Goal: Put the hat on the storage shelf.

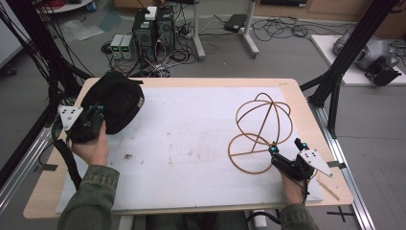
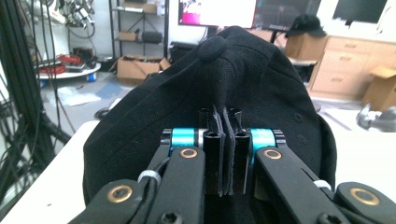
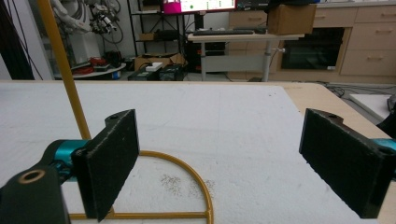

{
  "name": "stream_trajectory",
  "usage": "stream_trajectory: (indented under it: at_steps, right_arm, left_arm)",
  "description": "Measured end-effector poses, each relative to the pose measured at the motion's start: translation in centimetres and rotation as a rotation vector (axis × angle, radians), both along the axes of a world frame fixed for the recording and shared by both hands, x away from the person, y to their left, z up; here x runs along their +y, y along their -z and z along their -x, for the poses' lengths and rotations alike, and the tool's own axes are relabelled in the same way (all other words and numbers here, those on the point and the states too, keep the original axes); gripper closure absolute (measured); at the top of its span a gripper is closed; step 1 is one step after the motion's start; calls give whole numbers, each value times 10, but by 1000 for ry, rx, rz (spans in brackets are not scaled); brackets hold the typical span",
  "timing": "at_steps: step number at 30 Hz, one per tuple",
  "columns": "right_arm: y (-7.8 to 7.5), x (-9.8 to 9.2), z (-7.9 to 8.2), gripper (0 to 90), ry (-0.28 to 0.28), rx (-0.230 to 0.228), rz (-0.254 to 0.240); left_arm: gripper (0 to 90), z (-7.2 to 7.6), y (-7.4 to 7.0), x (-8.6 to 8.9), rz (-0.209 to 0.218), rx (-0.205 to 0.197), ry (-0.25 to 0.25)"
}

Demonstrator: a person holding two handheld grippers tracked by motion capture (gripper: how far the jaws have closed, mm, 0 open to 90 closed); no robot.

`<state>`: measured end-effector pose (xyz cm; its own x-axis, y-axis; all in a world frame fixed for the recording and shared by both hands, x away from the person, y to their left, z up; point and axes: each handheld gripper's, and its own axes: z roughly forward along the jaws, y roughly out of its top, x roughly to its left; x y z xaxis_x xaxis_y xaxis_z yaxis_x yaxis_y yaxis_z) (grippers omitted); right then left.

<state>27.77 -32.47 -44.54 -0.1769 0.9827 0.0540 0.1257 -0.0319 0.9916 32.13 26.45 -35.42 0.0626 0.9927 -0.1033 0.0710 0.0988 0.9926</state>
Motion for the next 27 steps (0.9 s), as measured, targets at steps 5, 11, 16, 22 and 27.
stream_trajectory:
  at_steps: [5,11,16,22,27]
  right_arm:
    - [0,0,-1,113,3,0,4]
    - [0,1,-1,113,1,-1,7]
    - [0,1,-1,113,0,-5,10]
    - [-1,1,-1,113,1,-4,7]
    - [-1,1,-1,113,1,-4,6]
  left_arm:
    - [876,7,-9,-2,5,-34,12]
    - [876,13,-22,-4,2,-62,37]
    - [876,19,-32,-8,-6,-89,55]
    - [876,24,-42,-14,-12,-116,84]
    - [876,27,-48,-18,-10,-138,105]
